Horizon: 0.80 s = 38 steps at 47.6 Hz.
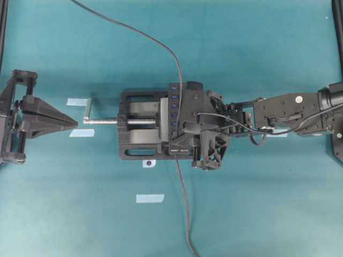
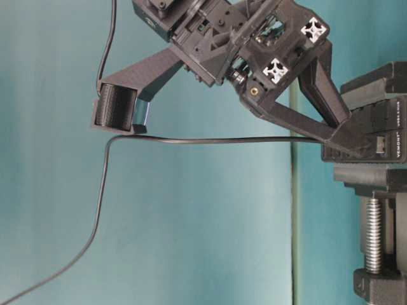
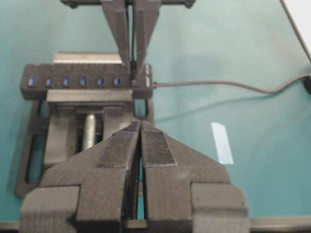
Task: Insert the USB into the front port of the fixed hub.
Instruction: 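Align the held USB plug with the hub's front port, right gripper, then push the USB plug into the front port with the right gripper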
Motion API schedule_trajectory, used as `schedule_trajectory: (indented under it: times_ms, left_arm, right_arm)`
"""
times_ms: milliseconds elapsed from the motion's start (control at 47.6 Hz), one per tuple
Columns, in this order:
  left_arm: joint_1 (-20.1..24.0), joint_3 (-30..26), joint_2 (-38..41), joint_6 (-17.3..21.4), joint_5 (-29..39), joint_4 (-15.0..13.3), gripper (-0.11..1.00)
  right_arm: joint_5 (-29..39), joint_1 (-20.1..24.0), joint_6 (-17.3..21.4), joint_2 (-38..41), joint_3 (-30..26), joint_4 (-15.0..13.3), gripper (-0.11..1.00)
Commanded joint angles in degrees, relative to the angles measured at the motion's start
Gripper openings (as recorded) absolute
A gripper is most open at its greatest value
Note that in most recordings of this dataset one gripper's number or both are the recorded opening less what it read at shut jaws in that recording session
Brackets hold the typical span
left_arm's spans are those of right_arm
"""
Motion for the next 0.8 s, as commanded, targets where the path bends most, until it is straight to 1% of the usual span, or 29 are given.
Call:
schedule_trajectory:
  times_ms: [0,399,589,778]
  left_arm:
    - [0.0,-1.0,0.4,-0.1,-0.4,0.1,0.00]
    - [-0.1,-1.0,0.4,-0.1,-0.5,0.1,0.00]
    - [0.0,-1.1,0.5,-0.2,-0.6,0.1,0.00]
    - [0.0,-1.1,0.8,-0.2,-0.6,0.1,0.00]
  right_arm:
    - [0.3,0.0,0.5,-0.4,-0.4,0.0,0.06]
    - [0.6,1.8,0.8,2.1,-0.3,0.4,0.06]
    - [0.7,2.2,2.6,2.8,0.0,0.4,0.06]
    - [1.8,2.6,2.8,3.0,0.2,0.4,0.06]
